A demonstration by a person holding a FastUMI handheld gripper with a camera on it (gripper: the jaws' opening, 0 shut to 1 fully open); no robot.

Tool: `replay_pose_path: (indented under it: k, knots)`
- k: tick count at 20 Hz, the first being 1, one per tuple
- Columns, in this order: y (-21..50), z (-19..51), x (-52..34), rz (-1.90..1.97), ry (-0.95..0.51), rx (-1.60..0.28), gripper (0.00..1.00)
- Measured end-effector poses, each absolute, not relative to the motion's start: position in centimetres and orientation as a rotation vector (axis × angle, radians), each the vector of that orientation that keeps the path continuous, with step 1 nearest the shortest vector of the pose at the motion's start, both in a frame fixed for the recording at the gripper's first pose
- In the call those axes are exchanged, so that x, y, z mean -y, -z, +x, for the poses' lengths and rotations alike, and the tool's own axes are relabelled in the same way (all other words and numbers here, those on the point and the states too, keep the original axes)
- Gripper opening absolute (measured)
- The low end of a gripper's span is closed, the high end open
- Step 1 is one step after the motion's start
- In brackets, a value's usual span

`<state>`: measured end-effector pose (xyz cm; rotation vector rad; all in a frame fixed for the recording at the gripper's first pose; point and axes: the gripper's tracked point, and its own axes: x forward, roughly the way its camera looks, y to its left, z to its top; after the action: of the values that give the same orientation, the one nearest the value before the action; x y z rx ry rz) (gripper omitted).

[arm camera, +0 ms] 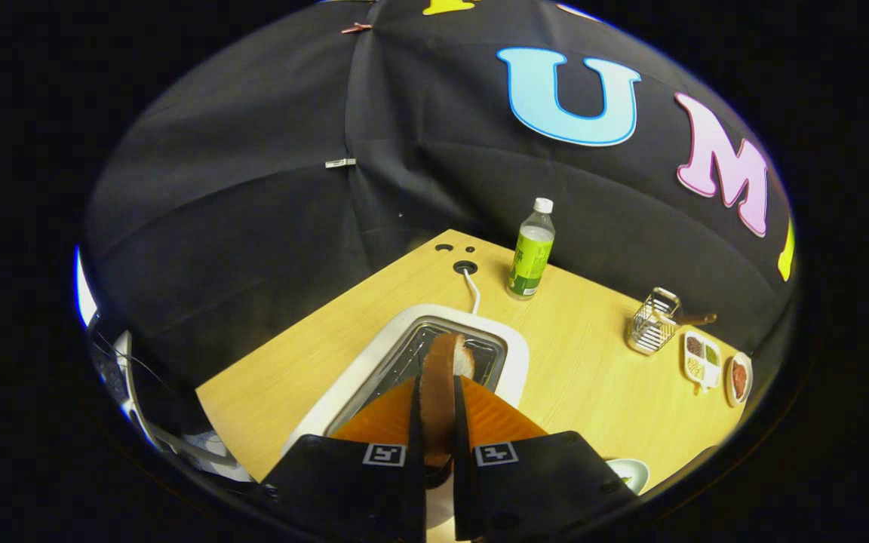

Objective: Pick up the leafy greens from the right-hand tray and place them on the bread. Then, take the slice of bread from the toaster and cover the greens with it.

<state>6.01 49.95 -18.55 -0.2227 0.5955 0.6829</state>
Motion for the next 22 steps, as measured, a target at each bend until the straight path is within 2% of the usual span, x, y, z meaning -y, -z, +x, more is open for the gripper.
replay_pose_path:
  k: [11, 18, 22]
  knots:
    - [10.0, 5.8, -47.7, -0.1, -0.731, -0.515, 0.16]
    - [5.7, 7.4, -42.1, -0.02, -0.671, -0.462, 0.16]
    - [6.2, 8.6, -36.5, 0.006, -0.591, -0.474, 0.16]
